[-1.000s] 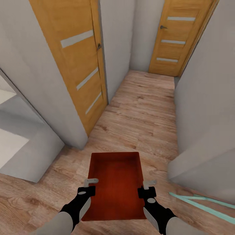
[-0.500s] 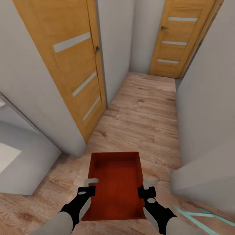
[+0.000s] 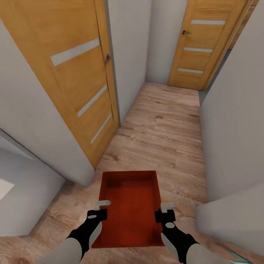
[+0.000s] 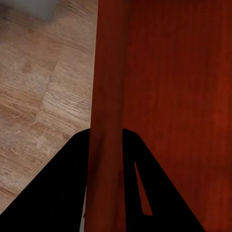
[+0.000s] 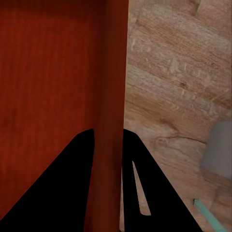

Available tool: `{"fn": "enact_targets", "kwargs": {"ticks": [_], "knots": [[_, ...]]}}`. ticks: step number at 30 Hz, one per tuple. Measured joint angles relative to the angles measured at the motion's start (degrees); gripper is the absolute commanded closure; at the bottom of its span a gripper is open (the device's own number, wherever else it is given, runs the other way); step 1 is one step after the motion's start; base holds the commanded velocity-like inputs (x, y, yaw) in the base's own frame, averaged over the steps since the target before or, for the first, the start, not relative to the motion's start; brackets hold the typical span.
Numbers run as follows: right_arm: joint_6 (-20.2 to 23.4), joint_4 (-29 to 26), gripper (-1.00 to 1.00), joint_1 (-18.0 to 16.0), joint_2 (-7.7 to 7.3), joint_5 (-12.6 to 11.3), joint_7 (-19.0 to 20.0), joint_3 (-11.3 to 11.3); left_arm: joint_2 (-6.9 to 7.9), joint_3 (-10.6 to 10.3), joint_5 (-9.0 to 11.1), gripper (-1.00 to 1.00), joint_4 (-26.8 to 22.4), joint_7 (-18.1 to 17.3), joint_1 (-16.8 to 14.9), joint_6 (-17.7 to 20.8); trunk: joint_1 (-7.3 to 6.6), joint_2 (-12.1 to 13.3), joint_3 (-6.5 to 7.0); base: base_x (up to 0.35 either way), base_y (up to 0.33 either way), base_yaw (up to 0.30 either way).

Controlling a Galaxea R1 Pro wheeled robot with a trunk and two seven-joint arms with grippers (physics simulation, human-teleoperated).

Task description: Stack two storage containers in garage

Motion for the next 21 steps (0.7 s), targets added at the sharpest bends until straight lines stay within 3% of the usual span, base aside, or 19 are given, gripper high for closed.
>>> {"fn": "enact_targets", "kwargs": {"ticks": [11, 21], "knots": [[0.0, 0.0, 1.00, 0.0, -0.02, -0.1, 0.0, 0.1, -0.01, 0.0, -0.1, 1.00, 0.0, 0.0, 0.0, 0.0, 0.00, 0.0, 0.00, 0.326, 0.000, -0.009], [-0.1, 0.0, 1.00, 0.0, -0.05, -0.3, -0.1, 0.3, -0.01, 0.0, -0.1, 1.00, 0.1, 0.0, 0.0, 0.0, 0.00, 0.0, -0.20, 0.326, 0.000, -0.212]]}}
